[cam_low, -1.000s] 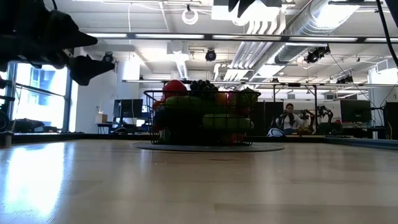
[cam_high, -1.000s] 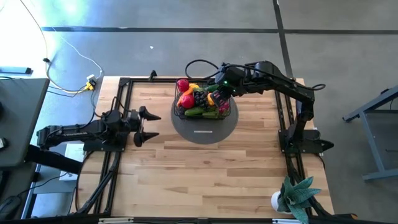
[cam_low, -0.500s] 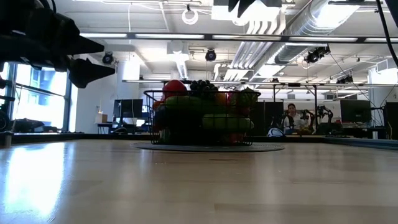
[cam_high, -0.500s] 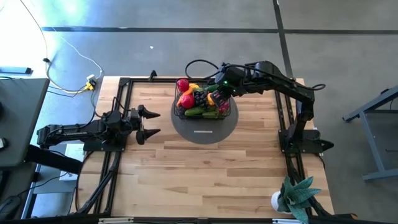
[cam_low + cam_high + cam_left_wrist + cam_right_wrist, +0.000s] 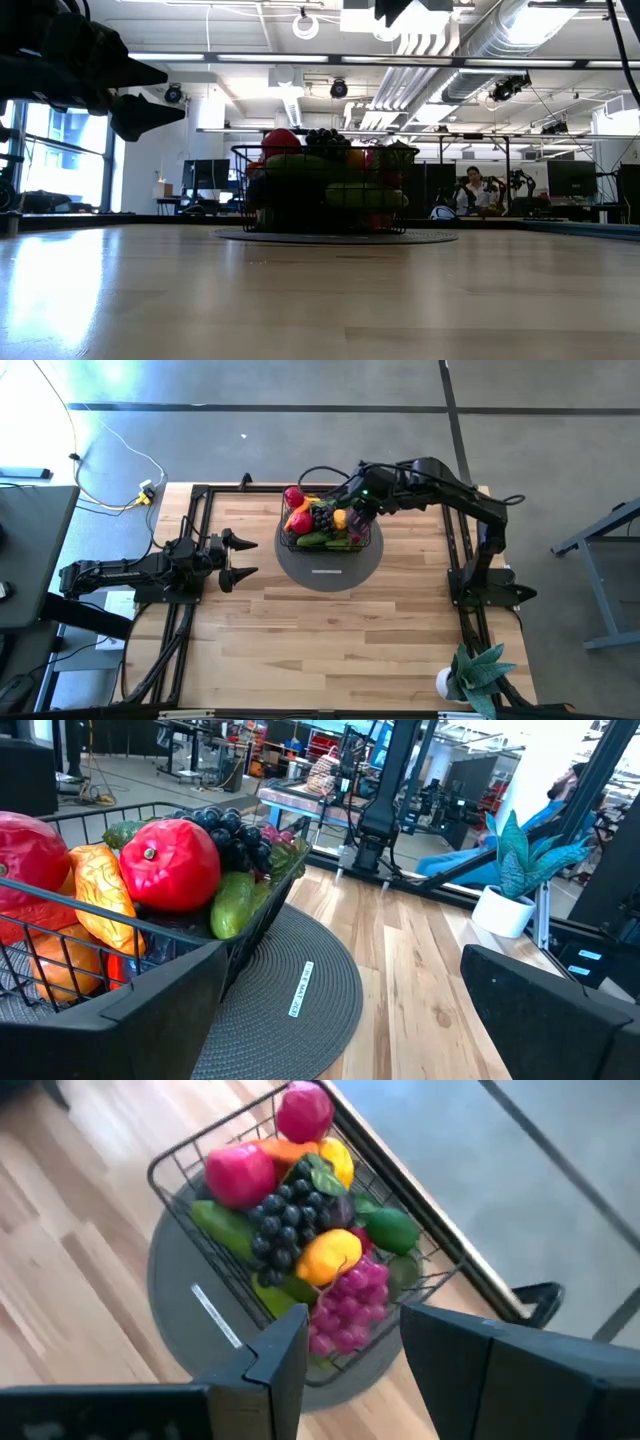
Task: Build produce basket
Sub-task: Return to Home Position
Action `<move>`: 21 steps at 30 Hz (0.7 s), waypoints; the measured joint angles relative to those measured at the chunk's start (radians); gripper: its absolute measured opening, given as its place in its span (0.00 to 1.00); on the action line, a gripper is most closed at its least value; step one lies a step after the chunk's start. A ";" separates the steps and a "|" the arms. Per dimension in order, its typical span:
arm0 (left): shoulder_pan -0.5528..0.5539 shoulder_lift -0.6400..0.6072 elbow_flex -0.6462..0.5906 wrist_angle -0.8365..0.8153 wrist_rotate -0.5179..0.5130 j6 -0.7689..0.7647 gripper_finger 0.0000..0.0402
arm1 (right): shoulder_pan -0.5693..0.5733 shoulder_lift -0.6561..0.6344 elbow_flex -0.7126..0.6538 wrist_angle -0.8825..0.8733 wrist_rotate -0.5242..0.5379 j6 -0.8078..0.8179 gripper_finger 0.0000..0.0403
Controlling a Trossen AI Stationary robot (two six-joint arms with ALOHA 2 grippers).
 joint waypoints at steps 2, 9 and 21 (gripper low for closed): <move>0.000 0.000 0.000 0.000 0.000 0.000 0.98 | 0.009 -0.019 -0.002 0.004 0.011 -0.041 0.36; 0.000 0.000 0.000 0.000 0.000 0.000 0.98 | 0.035 -0.157 -0.002 0.003 0.060 -0.150 0.36; 0.000 0.000 0.000 0.000 -0.003 0.000 0.98 | 0.110 -0.481 -0.426 0.123 0.137 -0.095 0.36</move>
